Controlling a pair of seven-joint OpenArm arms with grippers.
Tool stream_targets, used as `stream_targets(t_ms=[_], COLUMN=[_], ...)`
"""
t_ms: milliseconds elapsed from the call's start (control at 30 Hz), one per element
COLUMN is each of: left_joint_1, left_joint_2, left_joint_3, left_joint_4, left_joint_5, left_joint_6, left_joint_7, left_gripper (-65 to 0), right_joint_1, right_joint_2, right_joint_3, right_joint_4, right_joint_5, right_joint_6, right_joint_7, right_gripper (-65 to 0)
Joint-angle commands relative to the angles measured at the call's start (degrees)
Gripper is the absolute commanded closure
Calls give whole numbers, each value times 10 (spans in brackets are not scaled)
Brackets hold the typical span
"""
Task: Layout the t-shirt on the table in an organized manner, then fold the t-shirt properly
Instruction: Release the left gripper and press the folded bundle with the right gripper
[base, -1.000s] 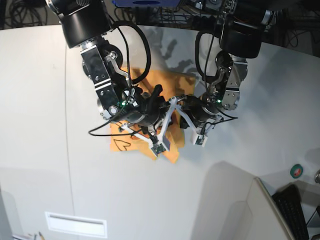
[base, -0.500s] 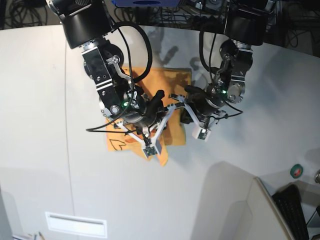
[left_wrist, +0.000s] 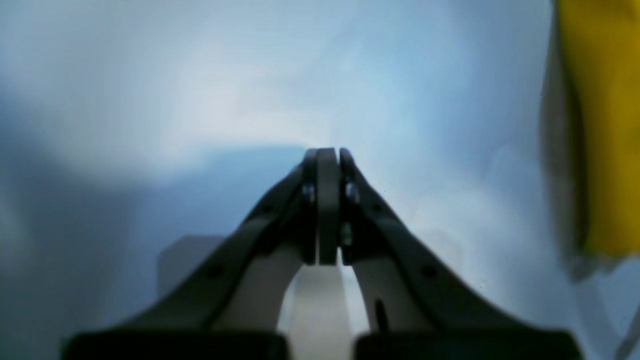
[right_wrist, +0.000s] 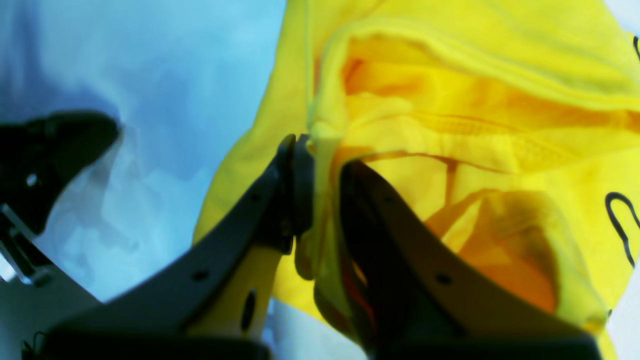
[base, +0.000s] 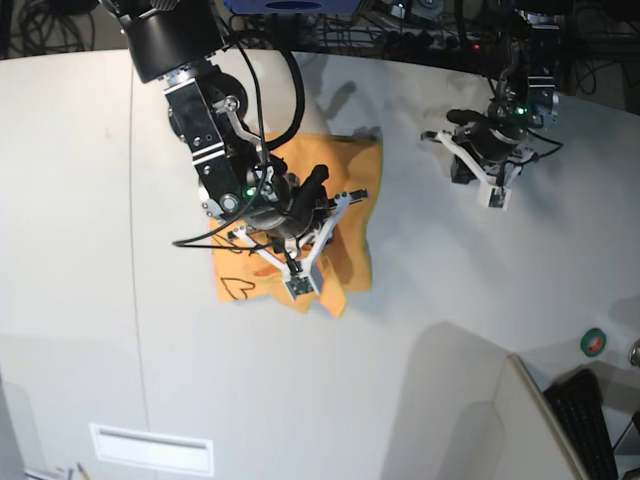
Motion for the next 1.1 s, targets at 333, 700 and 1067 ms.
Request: stream_targets(t_ms=[333, 700, 1067], left_joint_1=[-43, -97, -99], left_joint_2=[29, 51, 66], left_joint_3=[5, 104, 106], left_joint_4=[-4, -57, -53], left_joint_5=[3, 1, 1], left_joint_6=[-2, -1, -1], left_joint_7=[1, 1, 1], left_gripper=[0, 0, 0], right_joint_1=[4, 7, 34], right_joint_2=[-5, -4, -6], right_joint_3=[-69, -76, -80], right_joint_4=[46, 42, 12], right_joint_5=[6, 6, 6], right_joint_6=[-59, -70, -71], right_joint_7=[10, 12, 13], right_gripper=[0, 0, 0])
